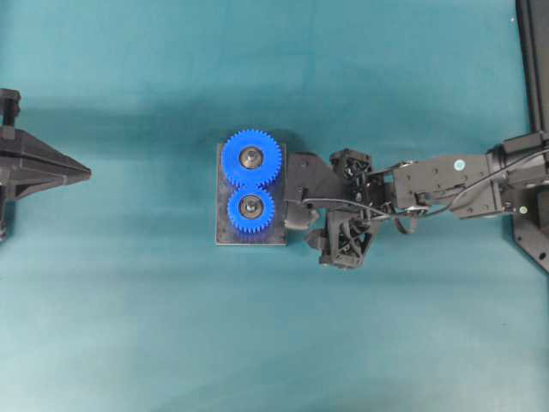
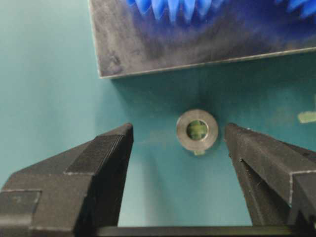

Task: Insert the washer onto the shaft.
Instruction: 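Move the right gripper back to the lower silver washer and grasp it, then lift the washer and carry it over the lower blue gear's shaft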

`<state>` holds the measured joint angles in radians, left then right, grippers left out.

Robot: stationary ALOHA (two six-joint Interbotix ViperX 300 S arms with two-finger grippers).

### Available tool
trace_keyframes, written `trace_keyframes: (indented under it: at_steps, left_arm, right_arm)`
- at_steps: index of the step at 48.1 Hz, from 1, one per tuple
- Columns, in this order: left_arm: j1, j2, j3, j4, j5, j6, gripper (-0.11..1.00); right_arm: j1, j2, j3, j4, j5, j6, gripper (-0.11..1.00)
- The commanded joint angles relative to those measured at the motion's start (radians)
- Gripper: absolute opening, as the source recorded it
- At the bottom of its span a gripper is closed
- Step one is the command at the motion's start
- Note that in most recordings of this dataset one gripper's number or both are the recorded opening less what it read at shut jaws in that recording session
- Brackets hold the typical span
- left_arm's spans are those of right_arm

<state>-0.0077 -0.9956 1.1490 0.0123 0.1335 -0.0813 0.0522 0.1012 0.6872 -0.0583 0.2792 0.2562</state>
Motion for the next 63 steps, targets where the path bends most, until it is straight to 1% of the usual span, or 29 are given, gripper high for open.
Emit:
trace_keyframes:
  at_steps: [1, 15, 29, 36, 39, 42, 46, 50, 54, 55, 63]
  left_arm:
    - [0.002, 0.003, -0.028, 0.002, -0.005, 0.0, 0.01]
    - [0.002, 0.005, -0.025, 0.002, -0.005, 0.0, 0.01]
    - [0.002, 0.003, -0.025, 0.002, -0.005, -0.002, 0.01]
    - [0.002, 0.003, -0.023, 0.002, -0.005, -0.002, 0.01]
    - [0.002, 0.003, -0.023, 0.002, -0.005, -0.002, 0.01]
    - [0.0, 0.005, -0.023, 0.002, -0.005, -0.002, 0.01]
    - [0.002, 0.005, -0.023, 0.002, -0.005, -0.002, 0.01]
    - [0.002, 0.003, -0.021, 0.002, -0.005, -0.002, 0.01]
    - [0.002, 0.005, -0.021, 0.002, -0.005, -0.002, 0.01]
    - [0.002, 0.005, -0.021, 0.002, -0.005, -0.002, 0.01]
    - [0.002, 0.003, -0.023, 0.002, -0.006, -0.003, 0.01]
  right_arm:
    - [0.002, -0.014, -0.009, 0.002, -0.006, 0.015, 0.78]
    - [-0.02, 0.0, -0.006, -0.002, -0.023, 0.014, 0.77]
    - [-0.02, 0.035, -0.005, -0.002, -0.025, 0.015, 0.77]
    - [-0.017, 0.038, 0.002, -0.002, -0.006, 0.015, 0.75]
    - [-0.015, 0.038, 0.003, -0.002, 0.012, 0.015, 0.72]
    - [-0.014, 0.04, 0.002, -0.002, 0.048, 0.015, 0.66]
    - [-0.015, 0.04, -0.002, -0.002, 0.087, 0.014, 0.53]
    - [-0.015, 0.04, -0.003, -0.002, 0.118, 0.015, 0.44]
    - [-0.017, 0.038, -0.006, -0.002, 0.14, 0.015, 0.33]
    - [-0.017, 0.038, -0.006, -0.002, 0.143, 0.015, 0.31]
    - [-0.018, 0.028, -0.02, -0.002, 0.146, 0.014, 0.31]
